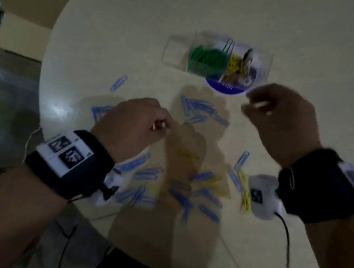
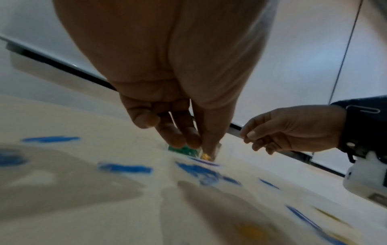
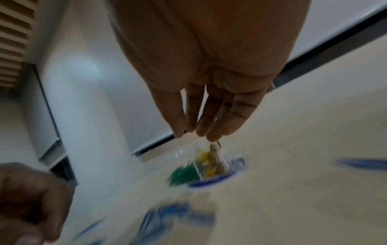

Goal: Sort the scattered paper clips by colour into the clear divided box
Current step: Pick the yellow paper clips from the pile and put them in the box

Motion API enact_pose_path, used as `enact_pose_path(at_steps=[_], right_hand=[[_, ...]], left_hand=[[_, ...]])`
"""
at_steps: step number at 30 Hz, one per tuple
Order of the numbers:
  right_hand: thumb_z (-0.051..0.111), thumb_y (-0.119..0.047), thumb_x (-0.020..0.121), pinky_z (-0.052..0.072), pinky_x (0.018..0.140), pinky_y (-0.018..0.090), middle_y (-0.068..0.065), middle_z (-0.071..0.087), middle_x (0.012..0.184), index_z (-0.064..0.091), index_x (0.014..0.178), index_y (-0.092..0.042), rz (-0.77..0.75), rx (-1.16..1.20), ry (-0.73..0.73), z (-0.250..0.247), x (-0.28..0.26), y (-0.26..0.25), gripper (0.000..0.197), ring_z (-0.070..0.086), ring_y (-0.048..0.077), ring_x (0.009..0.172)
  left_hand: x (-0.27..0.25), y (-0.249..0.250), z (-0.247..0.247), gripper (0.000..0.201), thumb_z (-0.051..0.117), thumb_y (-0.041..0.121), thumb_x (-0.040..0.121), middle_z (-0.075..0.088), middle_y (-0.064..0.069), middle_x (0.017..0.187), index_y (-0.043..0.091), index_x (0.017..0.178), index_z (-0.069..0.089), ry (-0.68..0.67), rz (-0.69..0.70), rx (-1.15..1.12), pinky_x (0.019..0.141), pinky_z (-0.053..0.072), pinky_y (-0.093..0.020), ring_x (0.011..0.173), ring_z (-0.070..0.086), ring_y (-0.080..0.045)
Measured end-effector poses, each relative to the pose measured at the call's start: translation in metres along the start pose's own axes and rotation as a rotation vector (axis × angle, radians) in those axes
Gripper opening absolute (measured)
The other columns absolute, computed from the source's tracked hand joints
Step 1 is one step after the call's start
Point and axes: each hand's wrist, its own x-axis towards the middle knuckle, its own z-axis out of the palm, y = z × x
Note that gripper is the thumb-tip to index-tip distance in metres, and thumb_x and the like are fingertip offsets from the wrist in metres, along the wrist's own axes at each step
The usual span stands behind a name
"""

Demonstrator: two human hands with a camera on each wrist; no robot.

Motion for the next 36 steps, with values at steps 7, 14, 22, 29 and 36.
enact_pose_path(at_steps=[7, 14, 22, 29, 36], right_hand=[[0.080, -0.011, 0.065, 0.053, 0.072, 0.040, 0.007, 0.056, 0.086, 0.065, 0.095, -0.015, -0.077, -0.141, -0.270, 0.038, -0.153, 0.050, 0.034, 0.060, 0.033, 0.078], [0.069, 0.000, 0.066, 0.048, 0.080, 0.033, 0.008, 0.054, 0.093, 0.067, 0.102, -0.013, -0.146, -0.062, -0.261, 0.062, -0.135, 0.041, 0.038, 0.060, 0.032, 0.084], [0.066, 0.000, 0.079, 0.042, 0.069, 0.005, -0.004, 0.069, 0.090, 0.071, 0.091, -0.026, 0.008, 0.268, 0.014, 0.033, -0.104, 0.028, 0.029, 0.063, -0.001, 0.078], [0.073, 0.000, 0.069, 0.043, 0.071, 0.022, 0.007, 0.064, 0.091, 0.073, 0.091, -0.014, 0.005, -0.142, -0.063, 0.020, -0.128, 0.079, 0.026, 0.064, 0.028, 0.076], [0.067, -0.007, 0.071, 0.047, 0.069, 0.035, 0.007, 0.057, 0.084, 0.067, 0.087, -0.013, 0.106, -0.177, -0.124, 0.028, -0.127, 0.072, 0.017, 0.059, 0.033, 0.076]], left_hand=[[-0.102, -0.015, 0.053, 0.027, 0.066, 0.047, 0.078, 0.052, 0.007, 0.096, 0.027, 0.095, 0.060, -0.156, -0.078, -0.001, 0.074, 0.052, -0.037, 0.089, 0.059, -0.018], [-0.075, -0.032, 0.053, 0.057, 0.072, 0.064, 0.064, 0.050, 0.001, 0.098, 0.021, 0.099, 0.057, -0.021, -0.098, 0.112, 0.079, 0.048, -0.042, 0.090, 0.053, -0.025], [-0.068, -0.037, 0.025, 0.041, 0.077, 0.052, 0.071, 0.053, 0.004, 0.092, 0.027, 0.099, 0.062, 0.149, -0.155, -0.026, 0.082, 0.048, -0.039, 0.087, 0.053, -0.017], [-0.129, -0.035, 0.065, 0.020, 0.051, 0.046, 0.082, 0.052, 0.011, 0.093, 0.030, 0.091, 0.060, -0.099, -0.050, 0.004, 0.077, 0.051, -0.038, 0.088, 0.055, -0.015], [-0.102, -0.038, 0.040, 0.021, 0.051, 0.034, 0.089, 0.059, 0.004, 0.086, 0.024, 0.093, 0.069, 0.115, 0.025, 0.088, 0.077, 0.040, -0.031, 0.082, 0.054, -0.022]])
